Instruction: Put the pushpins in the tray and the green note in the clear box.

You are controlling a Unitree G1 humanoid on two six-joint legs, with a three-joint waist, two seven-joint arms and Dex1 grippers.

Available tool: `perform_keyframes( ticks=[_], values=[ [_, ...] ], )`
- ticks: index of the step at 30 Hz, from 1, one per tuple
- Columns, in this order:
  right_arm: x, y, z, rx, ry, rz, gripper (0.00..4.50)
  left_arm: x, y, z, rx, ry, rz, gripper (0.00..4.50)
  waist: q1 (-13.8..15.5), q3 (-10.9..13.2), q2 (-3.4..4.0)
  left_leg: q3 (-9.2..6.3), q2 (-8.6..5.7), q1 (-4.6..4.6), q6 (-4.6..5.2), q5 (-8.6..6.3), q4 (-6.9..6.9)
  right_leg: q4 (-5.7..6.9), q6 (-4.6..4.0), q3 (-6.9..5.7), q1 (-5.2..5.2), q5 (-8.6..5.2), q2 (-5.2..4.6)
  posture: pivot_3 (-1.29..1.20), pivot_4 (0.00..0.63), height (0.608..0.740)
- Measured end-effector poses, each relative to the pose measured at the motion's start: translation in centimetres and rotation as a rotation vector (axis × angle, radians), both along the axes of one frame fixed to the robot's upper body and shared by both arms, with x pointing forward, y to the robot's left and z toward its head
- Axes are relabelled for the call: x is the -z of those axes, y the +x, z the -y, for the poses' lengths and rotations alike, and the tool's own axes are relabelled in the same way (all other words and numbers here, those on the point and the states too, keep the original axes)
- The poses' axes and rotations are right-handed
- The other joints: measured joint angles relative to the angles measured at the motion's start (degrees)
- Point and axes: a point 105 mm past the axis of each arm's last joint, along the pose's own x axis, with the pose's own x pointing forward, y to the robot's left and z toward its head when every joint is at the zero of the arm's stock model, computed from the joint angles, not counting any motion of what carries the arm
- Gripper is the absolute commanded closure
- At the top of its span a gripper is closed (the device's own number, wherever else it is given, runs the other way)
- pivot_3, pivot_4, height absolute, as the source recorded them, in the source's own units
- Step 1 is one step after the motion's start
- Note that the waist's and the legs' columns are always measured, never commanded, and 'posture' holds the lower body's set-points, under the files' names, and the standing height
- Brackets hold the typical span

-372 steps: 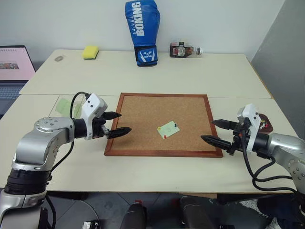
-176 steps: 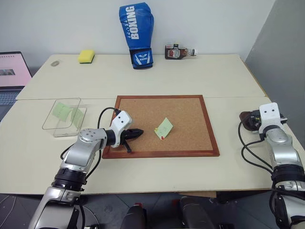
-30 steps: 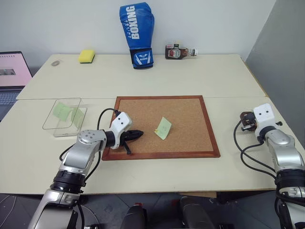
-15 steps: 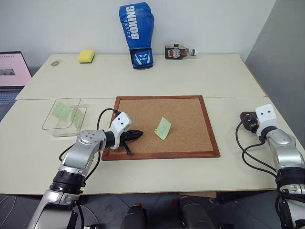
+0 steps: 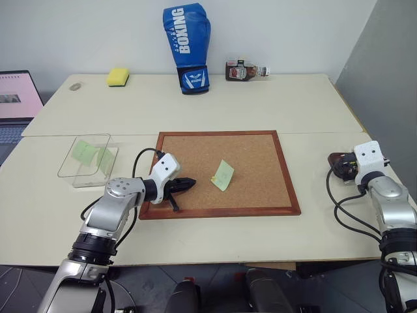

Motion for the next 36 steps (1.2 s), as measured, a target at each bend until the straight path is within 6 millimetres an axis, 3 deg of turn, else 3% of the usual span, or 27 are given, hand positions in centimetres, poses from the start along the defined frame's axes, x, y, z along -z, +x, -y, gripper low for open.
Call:
perform_keyframes(
  ticks=[4,6,13,19,27,36],
  values=[
    [-2.1,0.4,-4.4,-0.185,0.105,0.086,0.04,0.0,0.0,-0.1,-0.002,0.002,-0.001,4.5,-0.1,0.0,0.01,-0.02,0.02,0.08,0.0,0.0,0.0,0.03,0.01,-0.01,0.07,0.01,0.02,0.0,0.15,0.74],
    [-2.7,0.2,-7.5,-0.321,0.15,0.093,0.04,0.0,0.0,0.0,0.001,0.002,-0.002,4.5,0.0,0.0,0.01,-0.03,0.02,0.09,0.0,0.0,0.0,0.01,0.02,-0.03,0.09,0.01,0.02,0.0,0.15,0.74],
    [-1.7,-2.5,-18.1,-0.726,0.271,-0.026,0.04,0.0,0.0,0.0,0.002,0.003,-0.002,4.5,0.1,0.0,0.01,-0.06,0.03,0.09,0.0,0.0,0.0,0.01,-0.03,-0.05,0.09,-0.02,0.02,0.0,0.15,0.74],
    [-1.3,-5.2,-23.5,-0.972,0.294,-0.107,0.04,-0.1,-0.1,-0.3,0.011,0.011,-0.009,4.5,-0.1,0.0,0.01,-0.06,0.08,0.1,0.0,0.0,-0.09,0.0,-0.04,-0.08,0.04,-0.03,0.04,0.0,0.15,0.74],
    [-1.1,-8.0,-28.4,-1.203,0.36,-0.219,0.04,-0.1,-0.2,-0.3,0.01,0.01,-0.01,4.5,0.0,0.0,0.01,-0.07,0.09,0.09,-0.01,0.0,-0.09,0.0,-0.07,-0.11,0.02,-0.05,0.05,0.0,0.15,0.74],
    [0.3,-7.0,-31.2,-1.231,0.356,-0.243,0.04,-0.1,-0.3,-0.3,0.008,0.009,-0.01,4.5,0.0,0.0,0.01,-0.07,0.1,0.1,-0.01,0.0,-0.09,0.01,-0.05,-0.12,0.0,-0.03,0.05,0.0,0.15,0.74]
  ],
)
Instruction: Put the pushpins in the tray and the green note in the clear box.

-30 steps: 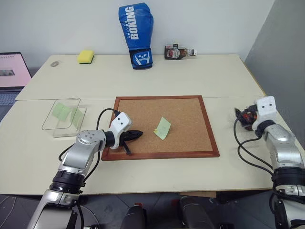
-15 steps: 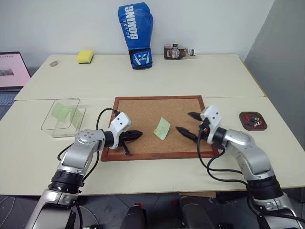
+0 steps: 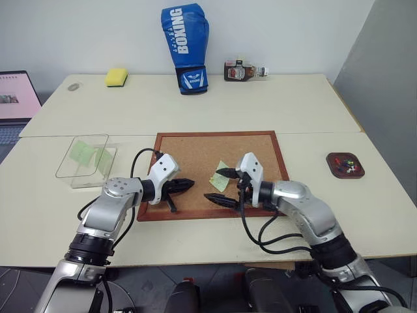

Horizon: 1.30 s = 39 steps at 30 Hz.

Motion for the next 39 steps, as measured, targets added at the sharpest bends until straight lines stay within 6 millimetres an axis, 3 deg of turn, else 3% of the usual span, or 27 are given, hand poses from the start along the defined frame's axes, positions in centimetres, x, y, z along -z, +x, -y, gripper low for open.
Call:
perform_keyframes(
  ticks=[6,9,21,29,39],
  values=[
    [1.0,2.6,-0.6,0.072,-0.06,0.034,0.04,0.0,0.0,0.0,0.001,0.0,0.0,4.5,0.0,0.0,0.0,-0.01,0.0,0.0,0.0,0.0,0.0,0.02,0.01,-0.01,0.0,0.01,0.0,0.0,0.15,0.74],
    [1.6,3.0,-0.8,0.088,-0.065,0.018,0.46,0.0,0.0,0.1,0.002,-0.001,0.001,4.5,0.0,0.0,0.0,0.0,-0.01,-0.02,0.0,0.0,0.0,0.01,0.02,0.0,-0.01,0.01,-0.01,0.0,0.15,0.74],
    [2.8,3.6,-1.4,0.094,-0.075,-0.017,3.13,0.0,0.0,0.0,-0.003,0.0,0.004,4.5,0.0,0.0,0.0,-0.01,-0.01,0.0,0.0,0.0,0.0,0.04,0.04,-0.01,-0.01,0.03,0.0,0.0,0.15,0.74],
    [3.1,4.3,-1.4,0.135,-0.074,-0.021,4.48,0.0,-0.1,0.0,-0.004,0.002,0.007,4.5,0.0,0.0,0.0,-0.01,0.0,0.0,0.0,0.0,-0.02,0.03,0.03,0.0,-0.01,0.02,0.0,0.0,0.15,0.74],
    [3.3,4.6,-1.2,0.142,-0.1,0.021,4.48,0.1,0.0,-0.1,-0.014,0.004,0.009,4.5,-0.1,0.0,0.0,0.0,0.0,0.05,0.0,0.0,-0.01,0.08,0.03,0.0,0.0,0.02,0.0,0.0,0.15,0.74]
  ],
)
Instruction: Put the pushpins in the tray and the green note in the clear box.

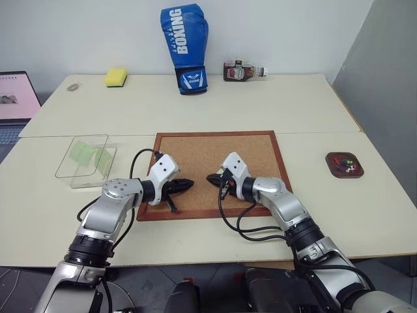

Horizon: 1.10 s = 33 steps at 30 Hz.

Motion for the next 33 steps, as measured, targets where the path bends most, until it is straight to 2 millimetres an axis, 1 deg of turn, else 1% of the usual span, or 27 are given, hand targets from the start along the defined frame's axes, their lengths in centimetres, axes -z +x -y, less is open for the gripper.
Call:
perform_keyframes(
  ticks=[6,7,10,12,18,20,22,23,24,27,28,31,33],
  values=[
    [-0.6,-0.1,0.1,0.004,0.015,-0.003,4.48,-0.1,0.0,0.1,0.004,0.0,0.003,4.5,0.0,0.0,0.01,-0.01,0.0,-0.04,0.0,0.0,0.0,0.0,0.0,0.0,-0.02,0.0,0.0,0.0,0.15,0.74],
    [-1.2,-0.1,0.1,0.007,0.037,0.006,4.48,-0.1,-0.1,0.1,0.005,-0.001,0.003,4.5,0.1,0.0,0.01,-0.01,0.0,-0.08,0.0,0.0,0.0,-0.01,0.01,0.0,-0.05,0.01,0.0,0.0,0.15,0.74],
    [-4.3,0.4,0.9,0.035,0.099,0.082,4.48,-0.1,-0.1,0.1,0.006,-0.001,0.003,4.5,0.1,0.0,0.01,-0.03,-0.01,-0.1,0.0,0.0,-0.01,-0.04,0.02,-0.01,-0.05,0.01,-0.01,0.0,0.15,0.74],
    [-5.6,0.5,1.2,0.052,0.12,0.112,4.48,0.0,-0.1,0.1,0.006,-0.001,0.003,4.5,0.1,0.0,0.01,-0.04,-0.01,-0.08,0.0,0.0,-0.03,-0.04,0.01,-0.02,-0.05,0.0,-0.01,0.0,0.15,0.74],
    [-6.4,0.3,1.3,0.066,0.125,0.126,4.48,-0.2,0.0,0.1,0.003,-0.007,0.003,4.5,0.1,0.0,0.01,-0.04,-0.01,-0.09,0.0,0.0,-0.03,-0.03,0.0,-0.02,-0.06,0.0,-0.01,0.0,0.15,0.74],
    [-6.8,0.5,1.6,0.087,0.134,0.137,4.48,-0.3,0.1,0.2,-0.014,-0.049,-0.021,4.5,0.2,0.0,0.01,-0.04,-0.02,-0.11,0.0,0.0,-0.02,-0.05,0.0,-0.02,-0.06,0.0,-0.01,0.0,0.15,0.74],
    [-7.0,0.8,1.9,0.109,0.138,0.141,4.5,-0.4,0.2,0.4,-0.025,-0.091,-0.042,4.1,0.3,0.0,0.01,-0.08,-0.02,-0.18,0.0,0.0,-0.01,-0.05,0.01,-0.06,-0.09,0.0,-0.01,0.0,0.15,0.74],
    [-7.1,0.9,2.2,0.123,0.142,0.144,4.5,-0.5,0.1,0.5,-0.035,-0.134,-0.071,3.99,0.3,0.0,0.0,-0.09,-0.02,-0.27,0.0,0.0,-0.01,-0.06,0.01,-0.08,-0.16,0.01,-0.01,0.0,0.15,0.74],
    [-7.2,1.2,2.7,0.149,0.144,0.146,4.5,-0.6,0.0,0.6,-0.043,-0.188,-0.107,3.76,0.3,0.0,0.0,-0.11,-0.03,-0.4,0.0,0.0,0.01,-0.05,0.03,-0.08,-0.28,0.02,-0.02,0.0,0.15,0.74],
    [-7.5,1.5,3.2,0.178,0.149,0.153,4.5,-1.0,0.0,0.9,-0.056,-0.271,-0.151,3.12,0.3,0.0,-0.02,-0.1,-0.03,-0.62,-0.01,0.0,0.01,0.0,0.03,-0.08,-0.51,0.03,-0.02,0.0,0.15,0.74],
    [-7.7,1.7,3.4,0.19,0.152,0.159,4.5,-1.4,0.1,1.0,-0.063,-0.314,-0.166,2.99,0.3,0.1,-0.05,-0.11,-0.03,-0.73,-0.01,0.0,0.01,0.02,0.03,-0.08,-0.61,0.03,-0.02,0.0,0.15,0.74],
    [-8.5,2.1,3.9,0.213,0.161,0.18,4.5,-3.9,0.8,1.5,-0.069,-0.446,-0.164,2.37,0.3,0.1,-0.05,-0.18,-0.02,-0.81,-0.01,0.01,0.02,0.01,0.03,-0.14,-0.65,0.04,-0.02,0.0,0.15,0.74],
    [-8.6,2.2,4.0,0.22,0.162,0.182,4.5,-4.9,1.0,1.5,-0.072,-0.487,-0.151,2.02,0.3,0.1,-0.05,-0.16,-0.03,-0.81,-0.01,0.01,0.02,0.0,0.02,-0.12,-0.64,0.04,-0.03,0.0,0.15,0.74]
  ],
)
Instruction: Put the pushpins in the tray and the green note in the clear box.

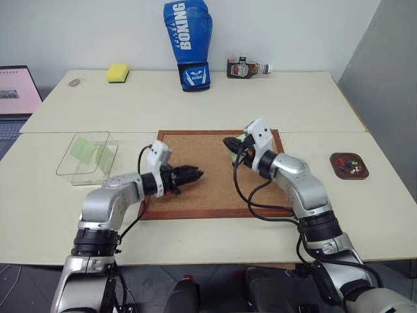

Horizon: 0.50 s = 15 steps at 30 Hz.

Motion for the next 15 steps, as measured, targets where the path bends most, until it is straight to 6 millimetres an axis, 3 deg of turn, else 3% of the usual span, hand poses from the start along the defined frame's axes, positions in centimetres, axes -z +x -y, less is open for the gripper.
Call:
perform_keyframes(
  ticks=[6,15],
  values=[
    [-0.4,0.0,0.5,0.012,0.014,-0.004,4.5,0.1,-0.4,1.9,0.008,-0.129,-0.077,0.93,0.0,0.0,-0.01,-0.02,-0.01,-0.02,0.0,0.0,0.01,0.0,0.0,0.0,0.0,0.0,-0.01,0.0,0.15,0.74],
    [-2.4,-1.3,-0.7,-0.054,0.113,-0.02,4.5,-0.8,-0.5,4.0,0.013,-0.28,-0.122,0.93,0.0,0.0,-0.01,-0.03,-0.02,-0.01,-0.01,0.0,0.03,0.02,0.0,0.0,0.01,0.01,-0.01,0.0,0.15,0.74]
  ],
)
